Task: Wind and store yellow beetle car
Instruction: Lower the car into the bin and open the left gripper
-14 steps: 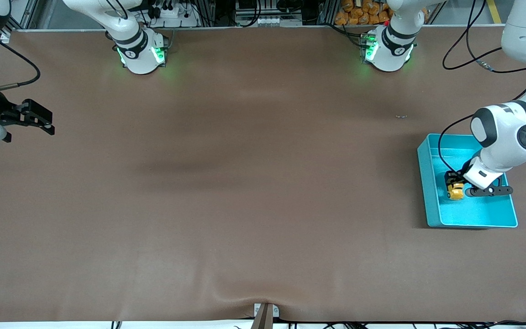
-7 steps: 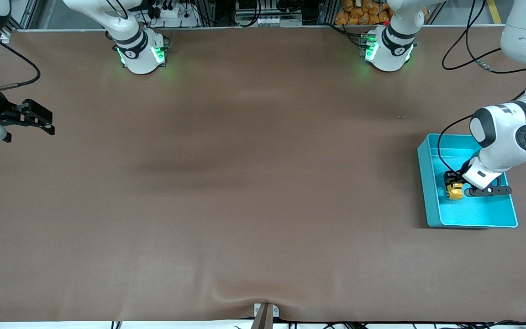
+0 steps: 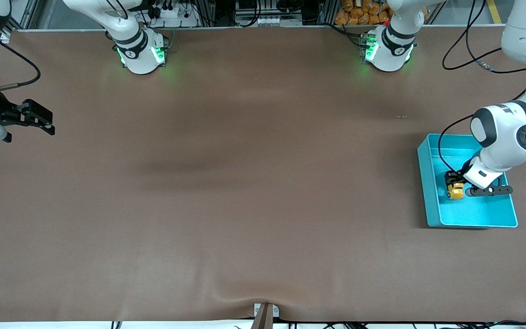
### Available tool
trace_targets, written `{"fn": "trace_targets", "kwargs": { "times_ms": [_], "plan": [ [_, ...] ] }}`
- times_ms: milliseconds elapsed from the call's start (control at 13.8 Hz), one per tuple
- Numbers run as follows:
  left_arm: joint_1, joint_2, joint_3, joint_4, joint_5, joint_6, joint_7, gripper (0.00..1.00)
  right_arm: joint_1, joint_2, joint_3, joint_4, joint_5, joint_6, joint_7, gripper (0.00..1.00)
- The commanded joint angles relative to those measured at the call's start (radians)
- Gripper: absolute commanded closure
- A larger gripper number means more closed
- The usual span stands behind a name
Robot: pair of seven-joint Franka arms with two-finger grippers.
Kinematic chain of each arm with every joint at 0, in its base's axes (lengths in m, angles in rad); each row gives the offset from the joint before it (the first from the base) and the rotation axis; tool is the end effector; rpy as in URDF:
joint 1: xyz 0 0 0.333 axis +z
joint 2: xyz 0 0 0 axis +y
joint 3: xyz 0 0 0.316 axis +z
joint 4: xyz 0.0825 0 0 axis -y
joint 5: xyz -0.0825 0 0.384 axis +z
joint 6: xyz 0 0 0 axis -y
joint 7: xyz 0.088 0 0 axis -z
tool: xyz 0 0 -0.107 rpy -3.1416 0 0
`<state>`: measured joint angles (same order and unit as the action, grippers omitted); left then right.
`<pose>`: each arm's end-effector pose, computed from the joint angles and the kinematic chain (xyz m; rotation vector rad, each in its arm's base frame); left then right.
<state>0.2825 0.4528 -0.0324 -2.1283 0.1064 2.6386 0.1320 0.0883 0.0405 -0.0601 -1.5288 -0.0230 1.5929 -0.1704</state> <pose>0.5630 0.1410 0.1980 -3.0901 -0.0464 -0.0766 0.5694 0.0144 0.6237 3.0990 0.3092 0.0340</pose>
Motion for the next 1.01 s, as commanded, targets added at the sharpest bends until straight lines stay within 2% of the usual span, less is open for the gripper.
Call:
{"fn": "trace_targets", "kwargs": {
  "times_ms": [0, 289, 361, 434, 506, 723, 939],
  "plan": [
    [0.007, -0.009, 0.0, -0.009, 0.019, 0.018, -0.011, 1.0, 0.016, 0.001, -0.007, 0.001, -0.015, 0.004, 0.014, 0.0],
    [0.011, -0.02, 0.002, -0.01, 0.026, 0.012, -0.002, 1.0, 0.016, 0.001, -0.007, 0.001, -0.015, 0.004, 0.014, 0.0],
    [0.011, -0.022, 0.002, -0.01, 0.026, 0.011, -0.003, 0.77, 0.016, 0.001, -0.007, 0.001, -0.015, 0.004, 0.014, 0.0],
    [0.009, -0.023, 0.002, -0.01, 0.024, 0.011, -0.003, 0.35, 0.016, 0.001, -0.007, 0.001, -0.015, 0.004, 0.014, 0.0],
    [0.011, -0.028, 0.002, -0.012, 0.026, 0.009, -0.003, 0.0, 0.014, 0.001, -0.007, 0.002, -0.015, 0.004, 0.014, 0.0],
    [0.007, -0.066, 0.0, -0.025, 0.026, -0.003, -0.005, 0.0, 0.014, -0.001, -0.007, 0.003, -0.015, 0.004, 0.014, 0.0],
    [0.006, -0.156, -0.004, -0.021, 0.026, -0.103, -0.006, 0.0, 0.016, 0.001, -0.007, 0.002, -0.015, 0.004, 0.014, 0.0]
  ]
}}
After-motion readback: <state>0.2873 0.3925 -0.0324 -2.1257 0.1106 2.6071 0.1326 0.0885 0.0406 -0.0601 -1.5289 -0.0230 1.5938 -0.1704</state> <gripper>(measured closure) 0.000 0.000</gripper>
